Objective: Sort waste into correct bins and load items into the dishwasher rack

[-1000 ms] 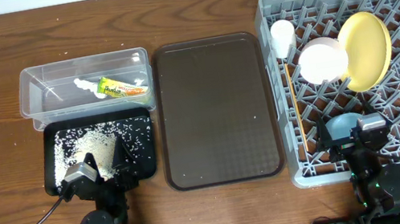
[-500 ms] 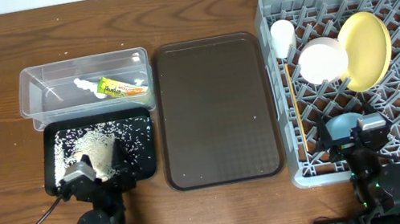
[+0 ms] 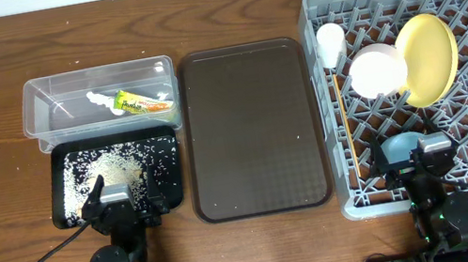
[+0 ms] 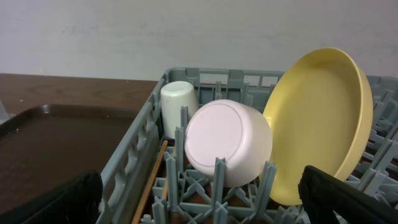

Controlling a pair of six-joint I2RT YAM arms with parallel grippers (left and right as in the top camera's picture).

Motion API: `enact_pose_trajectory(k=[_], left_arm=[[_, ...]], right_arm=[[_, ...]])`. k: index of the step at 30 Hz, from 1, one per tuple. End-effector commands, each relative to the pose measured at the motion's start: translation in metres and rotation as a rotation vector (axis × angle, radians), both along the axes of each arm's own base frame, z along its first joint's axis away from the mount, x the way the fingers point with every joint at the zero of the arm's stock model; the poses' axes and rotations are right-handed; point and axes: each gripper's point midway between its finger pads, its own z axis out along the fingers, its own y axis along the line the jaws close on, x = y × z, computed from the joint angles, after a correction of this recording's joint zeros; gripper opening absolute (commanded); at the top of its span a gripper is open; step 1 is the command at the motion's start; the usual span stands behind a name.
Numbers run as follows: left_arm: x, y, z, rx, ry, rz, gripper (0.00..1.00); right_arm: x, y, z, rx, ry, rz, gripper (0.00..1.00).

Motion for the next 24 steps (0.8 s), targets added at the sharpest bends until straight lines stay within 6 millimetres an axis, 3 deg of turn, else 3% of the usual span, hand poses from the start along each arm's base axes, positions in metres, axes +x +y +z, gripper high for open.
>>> enact_pose_trajectory(k=[1,24], left_arm=[[-0.001,-0.002,-0.015,0.083,0.043,-0.022,0.91],[-0.001,-0.014,-0.015,0.083,0.041,-0.072,0.9]], right_arm=[[0.0,-0.005,0.0,0.013,0.0,-0.026,0.99],[0.0,-0.006,0.0,0.013,0.0,-0.026,0.99]])
